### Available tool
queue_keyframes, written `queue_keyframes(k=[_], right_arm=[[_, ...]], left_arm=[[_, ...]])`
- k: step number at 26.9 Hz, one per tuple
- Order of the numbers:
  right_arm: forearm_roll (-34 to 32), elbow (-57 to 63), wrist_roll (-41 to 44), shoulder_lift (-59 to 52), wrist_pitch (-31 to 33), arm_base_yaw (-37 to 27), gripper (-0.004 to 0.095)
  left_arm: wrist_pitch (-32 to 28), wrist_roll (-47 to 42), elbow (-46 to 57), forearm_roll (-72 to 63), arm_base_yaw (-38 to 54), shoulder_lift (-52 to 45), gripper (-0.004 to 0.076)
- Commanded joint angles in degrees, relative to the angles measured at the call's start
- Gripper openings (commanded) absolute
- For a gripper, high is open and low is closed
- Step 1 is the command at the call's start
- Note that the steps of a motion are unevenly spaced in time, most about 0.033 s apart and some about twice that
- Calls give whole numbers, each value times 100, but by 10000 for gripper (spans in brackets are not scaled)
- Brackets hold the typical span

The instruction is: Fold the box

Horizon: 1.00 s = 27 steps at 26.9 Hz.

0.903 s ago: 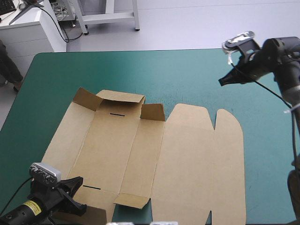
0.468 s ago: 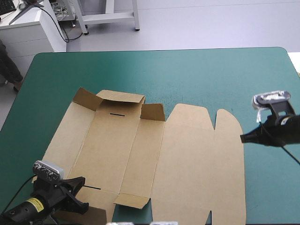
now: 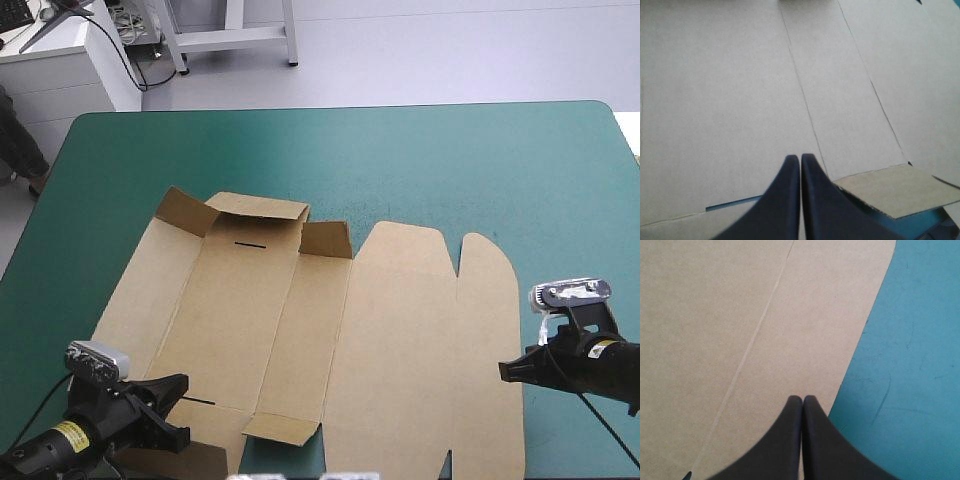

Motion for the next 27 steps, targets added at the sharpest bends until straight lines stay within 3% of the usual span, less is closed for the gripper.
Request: queue_keyframes(k=[1, 5, 10, 12, 17, 20, 22, 23, 27], right_arm=[[151, -75, -61, -33, -243, -25, -19], [151, -75, -104, -33, -282, -25, -19], [151, -75, -126, -33, -289, -25, -19], [151, -75, -152, -33, -289, -25, -19], [151, -75, -167, -33, -307, -25, -19], [151, -75, -185, -33, -356, -25, -19], [151, -75, -185, -33, -382, -25, -19], [151, -75, -185, -33, -397, -25, -19], [151, -75, -287, -33, -437, -25, -19]], left_arm=[[-340, -112, -396, -182, 5, 238, -8], [-390, -126, -828, -192, 5, 928, -8], [-1250, -126, -1512, -104, 74, 2014, -8], [-1281, -126, -1875, -79, 215, 2478, -8], [-867, 342, -2654, -457, 871, 3733, -8], [-445, 1353, -3166, -1612, 1628, 4445, -8], [-26, 2071, -3532, -2447, 2277, 4843, -8], [471, 2520, -3863, -3103, 2975, 5234, -8], [1405, 3115, -4416, -3484, 4489, 5825, -8]])
